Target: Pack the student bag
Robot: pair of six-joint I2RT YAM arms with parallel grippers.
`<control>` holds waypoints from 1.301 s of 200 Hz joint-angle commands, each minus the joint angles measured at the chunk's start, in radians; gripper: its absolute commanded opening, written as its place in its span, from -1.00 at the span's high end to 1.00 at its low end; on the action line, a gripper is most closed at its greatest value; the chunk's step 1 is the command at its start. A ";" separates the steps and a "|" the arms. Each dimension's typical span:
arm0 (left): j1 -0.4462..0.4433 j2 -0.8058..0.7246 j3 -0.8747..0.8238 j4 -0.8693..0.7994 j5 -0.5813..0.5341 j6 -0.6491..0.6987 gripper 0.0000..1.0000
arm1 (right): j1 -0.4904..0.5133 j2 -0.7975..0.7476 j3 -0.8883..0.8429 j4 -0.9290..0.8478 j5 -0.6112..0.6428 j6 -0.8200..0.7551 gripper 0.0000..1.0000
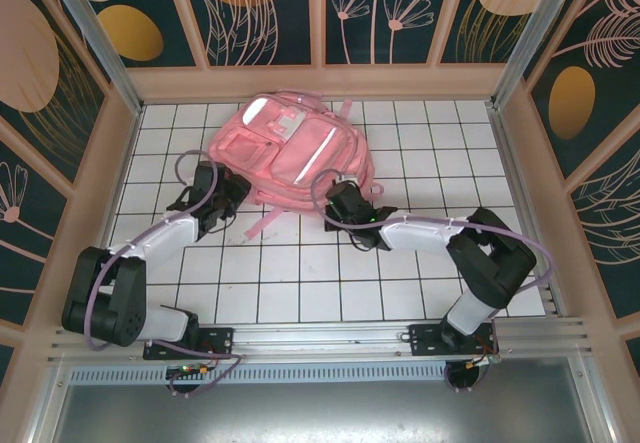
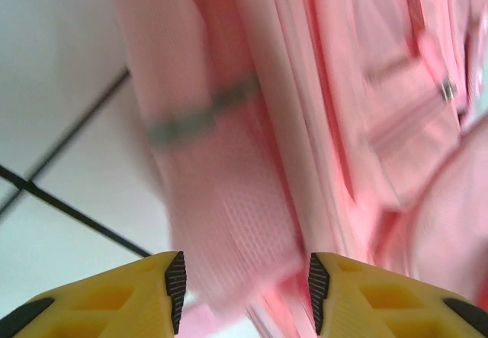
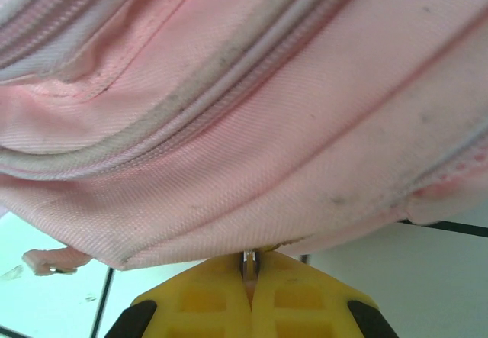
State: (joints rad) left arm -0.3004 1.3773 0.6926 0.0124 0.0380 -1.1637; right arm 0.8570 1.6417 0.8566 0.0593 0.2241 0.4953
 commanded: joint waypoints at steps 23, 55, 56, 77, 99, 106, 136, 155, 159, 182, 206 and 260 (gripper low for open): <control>-0.175 0.006 -0.031 0.101 0.077 -0.160 0.07 | 0.053 0.040 0.074 0.013 -0.055 -0.018 1.00; -0.287 0.068 0.010 0.156 0.073 -0.219 0.03 | 0.065 0.039 0.086 0.019 -0.072 -0.017 1.00; -0.289 0.070 0.012 0.157 0.070 -0.220 0.02 | 0.066 0.039 0.087 0.018 -0.072 -0.016 1.00; -0.333 0.129 0.042 0.165 0.061 -0.232 -0.05 | 0.075 0.040 0.093 0.024 -0.073 -0.015 1.00; -0.356 0.198 0.069 0.176 0.062 -0.238 -0.04 | 0.085 0.039 0.094 0.027 -0.073 -0.014 1.00; -0.358 0.218 0.076 0.178 0.062 -0.240 -0.03 | 0.086 0.039 0.092 0.027 -0.074 -0.012 1.00; -0.358 0.243 0.108 0.116 -0.012 -0.223 0.81 | 0.092 0.031 0.078 0.029 -0.062 -0.008 1.00; -0.357 0.220 0.127 0.016 -0.073 -0.204 1.00 | 0.084 0.015 0.059 0.009 -0.019 -0.021 1.00; -0.358 0.212 0.125 -0.001 -0.085 -0.201 1.00 | 0.080 0.010 0.055 0.004 -0.009 -0.025 1.00; -0.355 0.148 0.089 -0.071 -0.147 -0.191 1.00 | 0.028 -0.022 0.012 -0.006 0.015 -0.043 1.00; -0.342 0.058 0.020 -0.122 -0.182 -0.193 1.00 | -0.052 -0.053 -0.026 0.002 0.009 -0.073 1.00; -0.175 -0.210 -0.129 -0.221 -0.207 -0.148 1.00 | -0.182 -0.036 -0.028 0.014 -0.013 -0.167 1.00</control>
State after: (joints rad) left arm -0.5861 1.2755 0.6289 0.0055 -0.0391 -1.3560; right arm 0.7692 1.6127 0.8494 0.1020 0.1036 0.3782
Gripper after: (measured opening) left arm 0.049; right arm 0.062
